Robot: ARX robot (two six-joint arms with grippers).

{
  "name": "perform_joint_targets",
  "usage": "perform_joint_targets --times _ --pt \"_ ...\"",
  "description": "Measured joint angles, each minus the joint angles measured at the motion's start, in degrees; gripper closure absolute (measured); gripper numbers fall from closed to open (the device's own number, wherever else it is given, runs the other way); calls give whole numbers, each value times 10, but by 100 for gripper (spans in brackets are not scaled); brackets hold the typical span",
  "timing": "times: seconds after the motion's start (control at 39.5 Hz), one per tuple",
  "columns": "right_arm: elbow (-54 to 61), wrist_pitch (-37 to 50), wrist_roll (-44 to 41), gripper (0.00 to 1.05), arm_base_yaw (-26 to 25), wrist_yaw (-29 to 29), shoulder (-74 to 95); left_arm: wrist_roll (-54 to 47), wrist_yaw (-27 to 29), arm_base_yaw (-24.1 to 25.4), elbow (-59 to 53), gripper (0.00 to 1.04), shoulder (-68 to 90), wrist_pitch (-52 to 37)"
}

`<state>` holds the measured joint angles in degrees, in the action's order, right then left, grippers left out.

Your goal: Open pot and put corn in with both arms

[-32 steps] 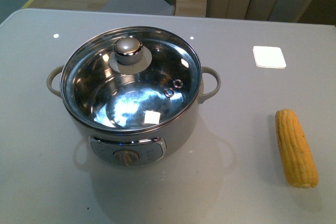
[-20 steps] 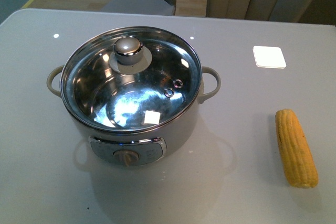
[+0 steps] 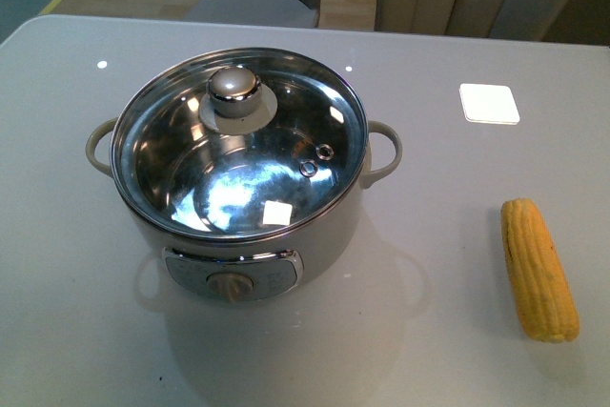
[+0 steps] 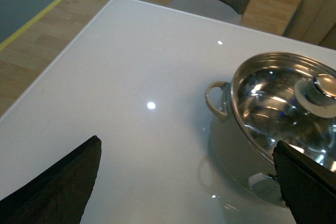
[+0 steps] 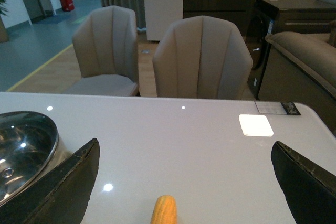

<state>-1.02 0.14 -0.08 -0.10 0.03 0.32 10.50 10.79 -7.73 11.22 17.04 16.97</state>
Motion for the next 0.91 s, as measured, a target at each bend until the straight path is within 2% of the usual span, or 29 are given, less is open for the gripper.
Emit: perform_joint_targets --times 0.08,0.2,0.33,0.4,0.53,0.73,0.91 --pt "0 0 0 9 0 0 0 7 0 -33 41 7 78 -62" --pt "0 0 0 9 0 0 0 0 -3 -59 72 7 177 -158" --pt "0 0 0 9 0 0 0 -15 -3 -94 108 7 401 -325" --pt "0 0 0 9 0 0 0 -17 -2 -116 141 7 516 -392" --pt "0 0 0 9 0 0 0 -15 -4 -148 195 7 647 -449" --pt "0 0 0 9 0 0 0 -13 -50 -192 275 7 821 -509" --pt "0 0 0 9 0 0 0 -34 -55 -198 303 7 880 -518"
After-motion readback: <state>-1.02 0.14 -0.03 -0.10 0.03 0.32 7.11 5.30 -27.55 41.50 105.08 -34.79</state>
